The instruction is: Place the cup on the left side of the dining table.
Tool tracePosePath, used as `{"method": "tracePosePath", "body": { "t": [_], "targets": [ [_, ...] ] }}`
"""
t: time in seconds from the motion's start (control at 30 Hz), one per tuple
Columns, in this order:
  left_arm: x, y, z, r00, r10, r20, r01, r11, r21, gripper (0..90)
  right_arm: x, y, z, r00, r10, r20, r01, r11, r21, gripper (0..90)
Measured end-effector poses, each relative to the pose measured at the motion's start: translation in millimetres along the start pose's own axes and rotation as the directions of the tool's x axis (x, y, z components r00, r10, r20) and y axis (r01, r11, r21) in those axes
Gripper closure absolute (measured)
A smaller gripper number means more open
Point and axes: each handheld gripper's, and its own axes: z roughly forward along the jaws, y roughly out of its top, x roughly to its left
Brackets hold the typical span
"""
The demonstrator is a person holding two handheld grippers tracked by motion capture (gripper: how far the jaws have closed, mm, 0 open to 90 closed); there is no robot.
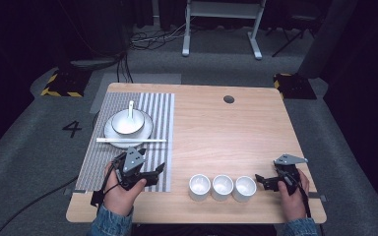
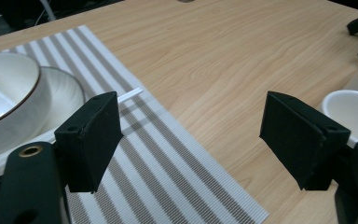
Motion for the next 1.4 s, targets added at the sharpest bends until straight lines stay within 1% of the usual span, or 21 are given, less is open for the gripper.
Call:
{"method": "tracePosePath", "body": {
  "t": [0.07,0.1,0.17,0.37,0.4,0.43,0.5,0.53,0.57,0.7,0.87,0.93,0.97,1.0,1.07,1.17,1.2,1.23,1.27,1.3,1.4],
  "targets": [
    [-4.9,3.8,2.3,0.9997,0.012,0.020,-0.013,0.9999,0.002,20.6,-0.1,0.0,0.0,1.0000,-0.001,-0.001,0.001,1.000,0.001,0.1],
    [-4.9,3.8,2.3,0.9997,0.012,0.020,-0.013,0.9999,0.002,20.5,-0.1,0.0,0.0,1.0000,-0.001,-0.001,0.001,1.000,0.001,0.1],
    [-12.9,10.1,3.0,0.9986,0.025,0.047,-0.025,0.9997,-0.008,20.2,0.0,0.0,0.0,1.0000,0.000,0.000,0.000,1.000,0.000,0.1],
    [-22.9,18.3,4.5,0.9963,0.034,0.079,-0.032,0.9992,-0.022,19.9,0.0,0.0,0.0,1.0000,0.000,0.000,0.000,1.000,0.000,0.1],
    [-27.2,20.6,6.6,0.9944,0.035,0.099,-0.033,0.9991,-0.026,19.9,0.0,0.0,0.0,1.0000,0.000,-0.001,0.000,1.000,0.000,0.1],
    [-27.2,20.6,6.6,0.9944,0.035,0.099,-0.033,0.9991,-0.026,19.9,0.0,0.0,0.0,1.0000,0.000,-0.001,0.000,1.000,0.000,0.1],
    [-35.8,24.3,10.4,0.9901,0.052,0.131,-0.049,0.9985,-0.025,19.8,0.0,0.0,0.0,1.0000,0.000,0.000,0.000,1.000,0.000,0.1],
    [-35.8,24.3,10.4,0.9901,0.052,0.131,-0.049,0.9985,-0.025,19.8,0.0,0.0,0.0,1.0000,0.000,0.000,0.000,1.000,0.000,0.1],
    [-40.9,26.1,12.9,0.9882,0.060,0.141,-0.057,0.9981,-0.025,19.8,0.0,0.0,0.0,1.0000,0.000,0.000,0.000,1.000,0.000,0.1],
    [-49.4,30.8,18.2,0.9835,0.076,0.164,-0.073,0.9970,-0.026,19.8,0.0,0.0,0.0,1.0000,0.000,0.000,0.000,1.000,0.000,0.1],
    [-59.9,41.5,23.5,0.9769,0.083,0.197,-0.075,0.9961,-0.047,19.8,0.0,0.0,0.0,1.0000,0.000,0.000,0.000,1.000,0.000,0.1],
    [-62.0,43.3,24.9,0.9759,0.085,0.201,-0.076,0.9958,-0.050,19.7,-0.1,0.0,0.0,1.0000,0.000,0.000,0.000,1.000,0.000,0.1],
    [-66.0,45.8,27.8,0.9733,0.087,0.213,-0.078,0.9956,-0.051,19.5,0.0,0.0,0.0,1.0000,0.000,0.000,0.000,1.000,0.000,0.1],
    [-66.0,45.8,27.8,0.9733,0.087,0.213,-0.078,0.9956,-0.051,19.5,0.0,0.0,0.0,1.0000,0.000,0.000,0.000,1.000,0.000,0.1],
    [-73.2,48.9,33.6,0.9678,0.096,0.233,-0.087,0.9950,-0.050,19.3,0.0,0.0,0.0,1.0000,0.000,0.000,0.000,1.000,0.000,0.1],
    [-80.2,50.4,39.4,0.9620,0.112,0.249,-0.104,0.9936,-0.044,18.4,-0.1,0.0,0.0,1.0000,0.000,0.000,0.000,1.000,0.000,0.1],
    [-80.2,50.4,39.4,0.9620,0.112,0.249,-0.104,0.9936,-0.044,16.4,0.0,0.0,0.0,1.0000,0.000,0.000,0.000,1.000,0.000,0.1],
    [-82.9,50.4,41.2,0.9595,0.110,0.259,-0.104,0.9938,-0.038,16.4,0.0,0.0,0.0,1.0000,0.000,0.000,0.000,1.000,0.000,0.1],
    [-86.7,49.5,43.9,0.9543,0.113,0.277,-0.106,0.9936,-0.039,15.4,-0.1,0.0,0.0,1.0000,0.000,-0.001,0.000,1.000,0.001,0.1],
    [-88.3,48.8,45.2,0.9525,0.110,0.284,-0.104,0.9939,-0.037,15.3,0.0,0.0,0.0,1.0000,0.000,0.000,0.000,1.000,0.000,0.1],
    [-90.6,47.9,48.3,0.9512,0.096,0.293,-0.090,0.9954,-0.033,15.4,0.0,0.0,0.0,1.0000,0.000,0.000,0.000,1.000,0.000,0.1]
  ]
}}
